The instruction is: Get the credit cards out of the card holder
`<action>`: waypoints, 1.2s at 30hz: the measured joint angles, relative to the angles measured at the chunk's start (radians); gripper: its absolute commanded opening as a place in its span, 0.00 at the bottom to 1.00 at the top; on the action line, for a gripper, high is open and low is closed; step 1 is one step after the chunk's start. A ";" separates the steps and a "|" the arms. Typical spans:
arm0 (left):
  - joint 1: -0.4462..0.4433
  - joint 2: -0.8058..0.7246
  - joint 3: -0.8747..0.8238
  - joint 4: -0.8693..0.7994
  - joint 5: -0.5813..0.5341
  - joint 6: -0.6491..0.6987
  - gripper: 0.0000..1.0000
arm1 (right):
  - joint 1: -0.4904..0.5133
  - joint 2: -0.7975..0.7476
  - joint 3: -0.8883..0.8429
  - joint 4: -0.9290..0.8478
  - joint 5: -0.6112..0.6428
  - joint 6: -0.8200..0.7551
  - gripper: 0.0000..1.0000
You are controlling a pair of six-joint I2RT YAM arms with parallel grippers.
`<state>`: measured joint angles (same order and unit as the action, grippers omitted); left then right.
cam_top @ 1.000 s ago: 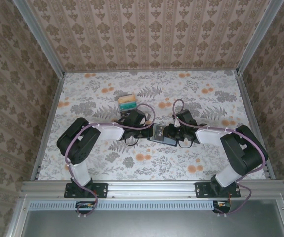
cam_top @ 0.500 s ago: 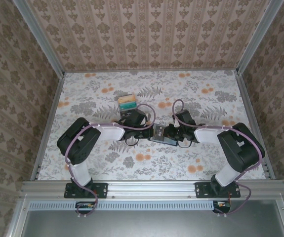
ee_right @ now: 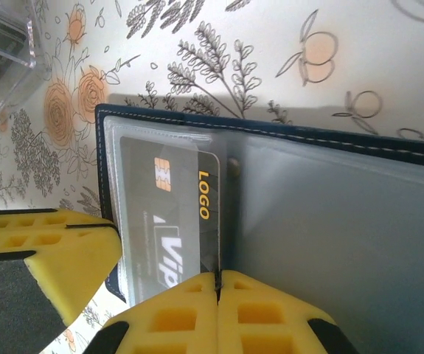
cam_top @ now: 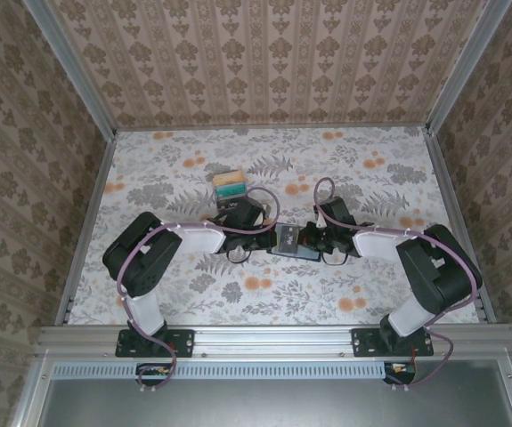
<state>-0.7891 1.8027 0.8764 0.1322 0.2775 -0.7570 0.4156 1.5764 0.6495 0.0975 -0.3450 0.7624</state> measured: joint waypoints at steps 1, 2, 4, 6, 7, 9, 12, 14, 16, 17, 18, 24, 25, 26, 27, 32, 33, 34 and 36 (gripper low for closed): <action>0.001 -0.004 -0.005 0.002 -0.002 -0.005 0.00 | -0.005 -0.006 -0.006 -0.001 0.000 -0.001 0.00; 0.003 -0.008 -0.009 0.002 -0.005 -0.008 0.00 | -0.010 -0.012 -0.010 -0.004 0.000 -0.003 0.00; 0.008 -0.016 -0.020 0.003 -0.007 -0.014 0.00 | -0.020 -0.022 -0.021 -0.010 0.000 -0.004 0.00; 0.012 -0.023 -0.026 0.003 -0.010 -0.018 0.00 | -0.030 -0.030 -0.032 -0.012 0.000 -0.006 0.00; 0.013 -0.027 -0.030 0.003 -0.013 -0.020 0.00 | -0.035 -0.037 -0.040 -0.013 0.000 -0.007 0.00; 0.013 -0.031 -0.032 -0.001 -0.015 -0.022 0.05 | -0.043 -0.055 -0.055 -0.018 0.000 -0.010 0.00; 0.013 -0.038 -0.032 -0.015 -0.016 -0.020 0.20 | -0.050 -0.087 -0.076 -0.019 -0.001 -0.025 0.00; 0.010 -0.048 -0.029 -0.038 -0.017 -0.011 0.22 | -0.051 -0.100 -0.081 -0.019 -0.005 -0.031 0.00; 0.003 -0.057 -0.012 -0.078 -0.033 0.000 0.23 | -0.051 -0.103 -0.082 -0.018 -0.008 -0.034 0.00; -0.003 -0.059 0.000 -0.101 -0.042 0.009 0.22 | -0.051 -0.103 -0.082 -0.018 -0.010 -0.034 0.00; -0.010 -0.059 0.009 -0.116 -0.047 0.018 0.22 | -0.051 -0.103 -0.082 -0.018 -0.013 -0.034 0.00; -0.064 -0.045 0.110 -0.174 -0.053 0.058 0.15 | -0.051 -0.102 -0.082 0.008 -0.033 -0.034 0.02; -0.070 -0.035 0.127 -0.173 -0.053 0.059 0.15 | -0.051 -0.102 -0.082 0.012 -0.035 -0.034 0.03; -0.074 -0.023 0.139 -0.171 -0.051 0.060 0.15 | -0.051 -0.102 -0.082 0.016 -0.037 -0.034 0.03; -0.074 -0.011 0.146 -0.170 -0.049 0.060 0.14 | -0.051 -0.101 -0.082 0.020 -0.038 -0.034 0.03; -0.071 0.066 0.156 -0.159 -0.030 0.059 0.12 | -0.051 -0.080 -0.082 0.047 -0.052 -0.032 0.15; -0.069 0.067 0.162 -0.155 -0.025 0.058 0.12 | -0.051 -0.074 -0.082 0.054 -0.053 -0.032 0.18; -0.068 0.067 0.164 -0.151 -0.024 0.057 0.12 | -0.051 -0.068 -0.082 0.061 -0.054 -0.031 0.21; -0.068 0.072 0.164 -0.148 -0.022 0.054 0.12 | -0.051 -0.060 -0.084 0.070 -0.056 -0.029 0.25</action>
<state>-0.8566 1.8751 1.0409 -0.0154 0.2554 -0.7033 0.3645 1.5169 0.5659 0.1673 -0.4011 0.7338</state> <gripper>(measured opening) 0.120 0.223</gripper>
